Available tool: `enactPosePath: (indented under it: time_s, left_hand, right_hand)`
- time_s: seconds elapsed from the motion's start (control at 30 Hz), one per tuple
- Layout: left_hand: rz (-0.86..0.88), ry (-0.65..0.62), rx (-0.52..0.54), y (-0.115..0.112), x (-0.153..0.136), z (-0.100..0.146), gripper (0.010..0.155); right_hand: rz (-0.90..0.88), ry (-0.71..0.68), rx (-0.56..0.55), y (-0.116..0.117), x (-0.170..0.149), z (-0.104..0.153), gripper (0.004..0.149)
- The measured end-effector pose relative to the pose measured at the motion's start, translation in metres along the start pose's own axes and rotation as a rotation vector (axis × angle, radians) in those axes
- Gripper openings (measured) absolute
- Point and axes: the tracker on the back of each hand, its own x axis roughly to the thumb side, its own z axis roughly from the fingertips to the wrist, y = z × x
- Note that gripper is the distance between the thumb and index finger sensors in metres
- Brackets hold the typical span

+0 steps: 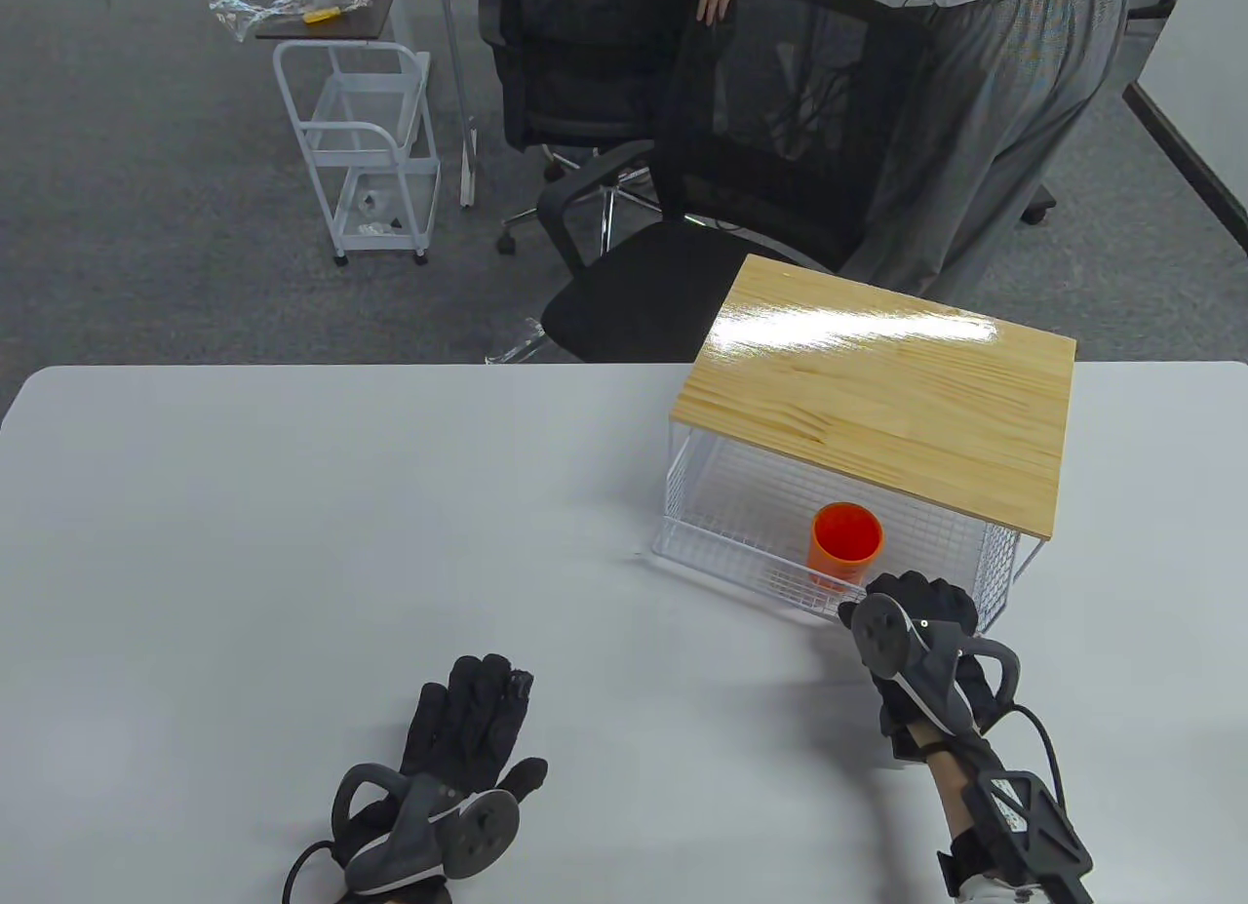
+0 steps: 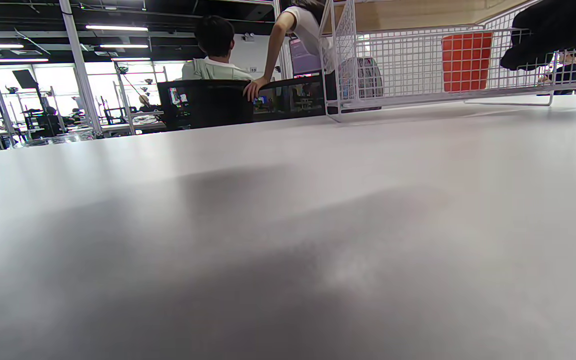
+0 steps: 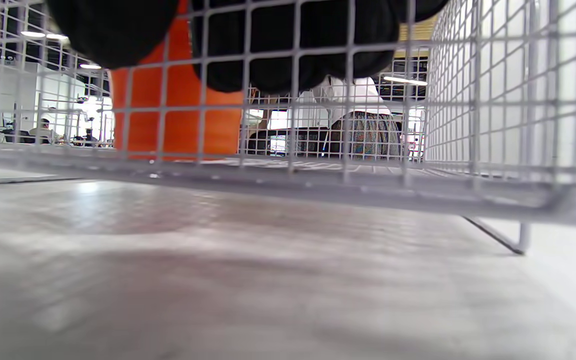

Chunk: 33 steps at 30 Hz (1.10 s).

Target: Take the cup out of the mesh sliding drawer

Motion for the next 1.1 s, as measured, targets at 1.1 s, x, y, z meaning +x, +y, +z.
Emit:
enactPosePath:
  time_s: [1.1]
  left_hand:
    - [0.009, -0.009, 0.000, -0.001, 0.002, 0.000, 0.077]
  right_hand:
    - [-0.004, -0.008, -0.005, -0.013, 0.011, 0.041, 0.038]
